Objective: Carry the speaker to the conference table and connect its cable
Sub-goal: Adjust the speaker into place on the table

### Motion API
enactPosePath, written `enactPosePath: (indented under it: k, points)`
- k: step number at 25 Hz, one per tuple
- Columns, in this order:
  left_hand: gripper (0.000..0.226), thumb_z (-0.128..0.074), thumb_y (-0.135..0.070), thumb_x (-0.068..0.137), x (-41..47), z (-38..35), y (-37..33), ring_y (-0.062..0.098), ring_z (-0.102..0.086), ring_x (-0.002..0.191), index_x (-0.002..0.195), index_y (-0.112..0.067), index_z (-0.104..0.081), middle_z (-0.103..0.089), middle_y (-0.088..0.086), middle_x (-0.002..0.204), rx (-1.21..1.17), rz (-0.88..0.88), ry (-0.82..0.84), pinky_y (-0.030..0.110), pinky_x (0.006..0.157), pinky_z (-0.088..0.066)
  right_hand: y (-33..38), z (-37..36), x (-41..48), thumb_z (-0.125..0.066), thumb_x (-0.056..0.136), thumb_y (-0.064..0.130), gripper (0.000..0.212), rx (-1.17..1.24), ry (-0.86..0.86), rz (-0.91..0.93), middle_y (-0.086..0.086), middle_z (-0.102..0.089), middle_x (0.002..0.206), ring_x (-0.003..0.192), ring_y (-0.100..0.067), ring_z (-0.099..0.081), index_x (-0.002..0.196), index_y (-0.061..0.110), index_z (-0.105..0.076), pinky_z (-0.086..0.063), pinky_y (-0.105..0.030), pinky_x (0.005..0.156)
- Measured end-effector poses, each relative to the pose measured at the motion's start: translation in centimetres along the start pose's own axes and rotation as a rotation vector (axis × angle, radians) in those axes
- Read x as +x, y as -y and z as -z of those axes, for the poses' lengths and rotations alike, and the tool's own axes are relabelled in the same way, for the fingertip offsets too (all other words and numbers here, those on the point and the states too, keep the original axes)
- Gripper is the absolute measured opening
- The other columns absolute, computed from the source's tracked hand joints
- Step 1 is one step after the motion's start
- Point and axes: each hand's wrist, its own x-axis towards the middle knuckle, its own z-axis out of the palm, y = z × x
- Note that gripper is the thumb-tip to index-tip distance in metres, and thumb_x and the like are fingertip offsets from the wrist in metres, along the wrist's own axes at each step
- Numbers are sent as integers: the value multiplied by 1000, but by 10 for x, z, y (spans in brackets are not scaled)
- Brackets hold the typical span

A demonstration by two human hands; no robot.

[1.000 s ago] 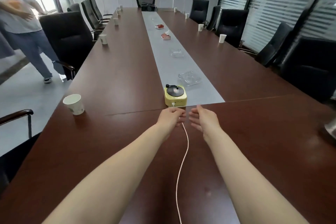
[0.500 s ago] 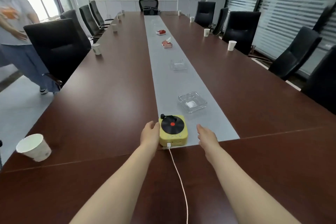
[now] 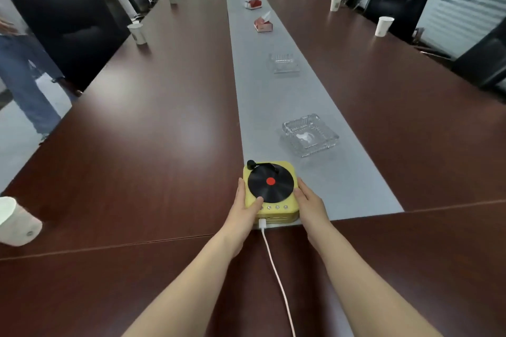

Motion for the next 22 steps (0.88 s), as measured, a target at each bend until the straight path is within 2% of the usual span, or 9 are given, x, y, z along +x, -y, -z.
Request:
enactPosePath:
  k: [5, 10, 17, 22]
  points:
    - [93, -60, -36, 80, 3, 3, 8, 10, -23, 143, 149, -38, 3, -18, -14, 158, 20, -11, 37, 40, 120, -20, -3, -2, 2, -39, 100, 20, 44, 20, -20, 9, 3, -41, 150, 135, -15, -41, 144, 20, -38, -34, -32, 113]
    - [83, -56, -22, 91, 0, 2, 2, 13, -23, 144, 150, -32, 1, -19, -9, 158, 63, -21, 1, 40, 120, -21, -2, -3, 0, -37, 100, 19, 45, -3, -29, 14, 1, -39, 151, 137, -17, -39, 145, 19, -37, -34, -27, 110]
    - [81, -53, -21, 93, -5, 1, -3, 13, -13, 147, 151, -26, 5, -10, -6, 160, 160, -38, -6, 40, 121, -15, 1, -3, 0, -35, 101, 18, 45, -50, -31, 40, 0, -37, 152, 138, -18, -37, 146, 17, -35, -32, -27, 109]
    - [73, -44, -17, 98, -11, -6, -7, 11, 4, 147, 151, -13, 7, 6, -2, 160, 280, -101, -47, 28, 120, -3, -1, -3, 1, -34, 101, 19, 45, -67, -21, 56, -1, -37, 152, 138, -18, -37, 147, 18, -34, -32, -28, 110]
